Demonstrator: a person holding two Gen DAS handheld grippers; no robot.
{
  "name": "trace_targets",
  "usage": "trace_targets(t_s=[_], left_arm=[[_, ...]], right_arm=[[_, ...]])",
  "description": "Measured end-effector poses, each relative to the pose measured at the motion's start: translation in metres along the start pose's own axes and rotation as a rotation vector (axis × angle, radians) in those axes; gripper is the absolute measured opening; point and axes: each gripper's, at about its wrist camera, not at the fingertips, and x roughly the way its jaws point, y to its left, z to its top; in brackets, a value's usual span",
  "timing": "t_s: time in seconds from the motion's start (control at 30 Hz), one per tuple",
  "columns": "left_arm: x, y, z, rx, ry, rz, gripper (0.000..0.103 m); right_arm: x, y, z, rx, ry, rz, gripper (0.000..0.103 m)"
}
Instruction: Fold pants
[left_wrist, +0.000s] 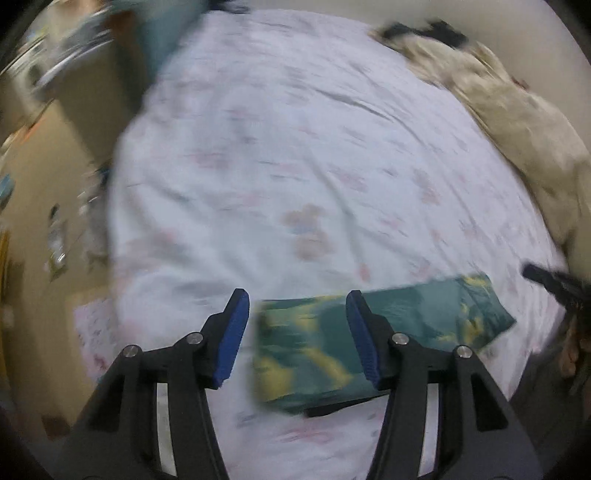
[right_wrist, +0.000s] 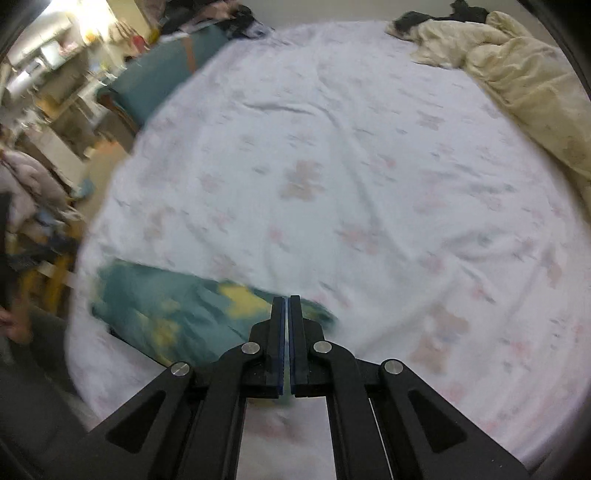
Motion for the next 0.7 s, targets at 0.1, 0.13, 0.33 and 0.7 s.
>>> trace_targets(t_s=[0.1, 0.13, 0.33, 0.7], left_arm=[[0.020, -0.036, -0.008, 0.084, 0.010, -0.009, 0.051], [0.031, -0.046, -0.014, 0.100, 0.032, -0.034, 0.051], [0.063, -0.072, -0.051, 0.278, 0.160, 0.043, 0.057], [0.021, -0.038, -0.049, 0.126, 0.120, 0.081, 0.062]], right_arm=[[0.022, 0.020, -0.003, -0.047, 0.046, 0.043, 0.001], [0.031, 0.027, -0.005, -0.054, 0.071, 0.063, 0.001], [0.089, 0.039, -0.055, -0.185, 0.376, -0.024, 0.000], [0.041, 0.014, -0.038, -0.043, 0.277, 0.024, 0.001]])
